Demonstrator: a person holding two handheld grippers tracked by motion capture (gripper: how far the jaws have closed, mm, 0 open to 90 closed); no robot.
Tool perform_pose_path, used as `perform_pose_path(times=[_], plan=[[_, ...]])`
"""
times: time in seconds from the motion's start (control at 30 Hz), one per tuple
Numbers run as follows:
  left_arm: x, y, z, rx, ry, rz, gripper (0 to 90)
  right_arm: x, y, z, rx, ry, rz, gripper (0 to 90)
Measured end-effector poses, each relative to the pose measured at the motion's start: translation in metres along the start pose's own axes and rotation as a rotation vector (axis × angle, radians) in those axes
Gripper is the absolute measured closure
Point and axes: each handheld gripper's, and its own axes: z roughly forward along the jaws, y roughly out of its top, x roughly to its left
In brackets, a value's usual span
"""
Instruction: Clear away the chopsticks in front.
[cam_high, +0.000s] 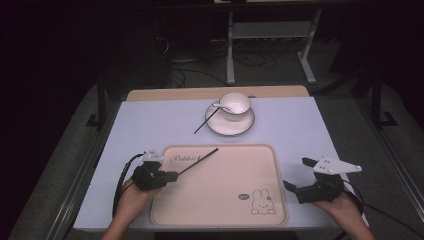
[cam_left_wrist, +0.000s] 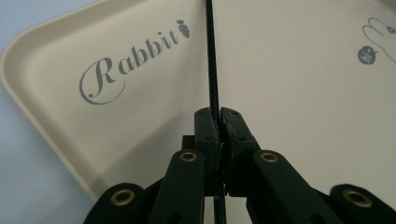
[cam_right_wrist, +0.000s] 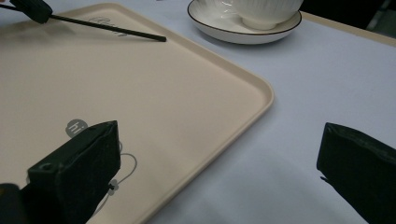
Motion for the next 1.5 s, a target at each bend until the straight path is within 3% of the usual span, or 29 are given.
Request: perform_pose_path(times=[0.5,0.73,0.9,1.07,1.17,1.3,1.37,1.5], plan=[[0.003,-0.005,0.012,0.095,0.02,0.018,84.9,0.001,0.001,0.001,-0.001,0.005,0.001,0.0],[0.003,-0.005,0.012,0.097,0.014,0.017,82.6,0.001,0.001,0.001,-0.002,0.007,0.001,0.0],[0.004,0.002,0.007,0.062,0.025,0.022,71.5,0.002,0.001,0.0,-0.002,0.011,0.001,0.0],[0.011,0.019,0.011,0.047,0.038,0.026,43.9,0.002,0.001,0.001,0.001,0.013,-0.001,0.0],[0.016,0.034,0.015,0.031,0.042,0.029,33.7,0.002,0.002,0.001,-0.003,0.013,0.003,0.0],[0.02,0.052,0.021,0.033,0.038,0.058,25.1,0.002,0.001,0.0,-0.004,0.012,0.006,0.0],[0.024,0.074,0.028,0.021,0.037,0.078,22.7,0.001,0.001,0.0,-0.005,0.011,0.008,0.0],[0.029,0.099,0.038,0.012,0.033,0.103,22.2,0.001,0.0,0.0,-0.003,0.011,0.011,0.0]])
